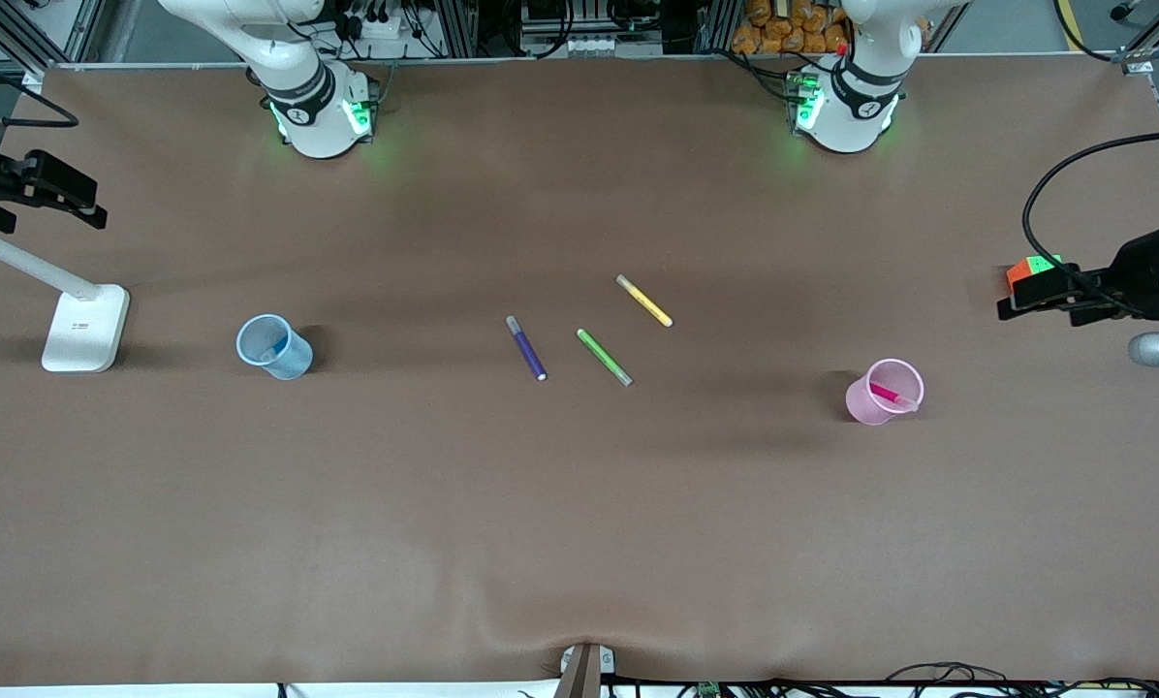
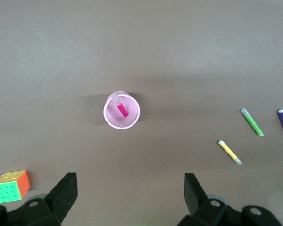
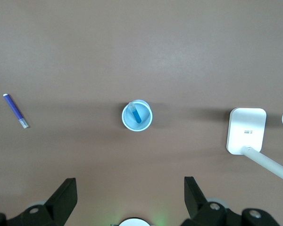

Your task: Place pink and blue markers in matching cups

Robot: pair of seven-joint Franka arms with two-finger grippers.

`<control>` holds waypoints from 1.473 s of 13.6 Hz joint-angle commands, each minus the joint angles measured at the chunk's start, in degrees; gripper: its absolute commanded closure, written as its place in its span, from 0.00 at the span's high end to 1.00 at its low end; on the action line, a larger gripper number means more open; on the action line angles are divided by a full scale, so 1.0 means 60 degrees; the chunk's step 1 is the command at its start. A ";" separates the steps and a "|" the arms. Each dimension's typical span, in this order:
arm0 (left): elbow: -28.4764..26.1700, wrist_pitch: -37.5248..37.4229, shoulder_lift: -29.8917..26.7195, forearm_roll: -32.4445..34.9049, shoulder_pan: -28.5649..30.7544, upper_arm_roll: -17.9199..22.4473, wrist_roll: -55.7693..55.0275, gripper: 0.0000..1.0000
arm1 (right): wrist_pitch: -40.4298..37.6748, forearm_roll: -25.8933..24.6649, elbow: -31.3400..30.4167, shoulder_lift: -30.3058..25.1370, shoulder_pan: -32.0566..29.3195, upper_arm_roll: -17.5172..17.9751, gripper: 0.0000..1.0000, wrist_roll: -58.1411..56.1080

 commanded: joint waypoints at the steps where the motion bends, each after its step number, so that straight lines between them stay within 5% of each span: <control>1: -0.0138 -0.0161 -0.0599 0.0515 -0.0784 0.0099 -0.1064 1.00 | -0.0019 0.0208 -0.0052 -0.0063 -0.0285 0.0109 1.00 -0.0017; 8: -0.1513 -0.0398 -0.1946 0.1010 -0.3702 0.2311 -0.2052 1.00 | -0.0048 0.0223 -0.0052 -0.0063 -0.0213 0.0124 1.00 -0.0031; 14: -0.3652 0.0747 -0.3762 0.1585 -0.3925 0.2430 -0.1978 1.00 | -0.0063 0.0223 -0.0052 -0.0063 -0.0198 0.0124 1.00 -0.0031; 20: -0.3669 0.0294 -0.4249 0.1086 -0.2403 0.1436 -0.1466 1.00 | -0.0048 0.0223 -0.0052 -0.0063 -0.0183 0.0153 1.00 -0.0031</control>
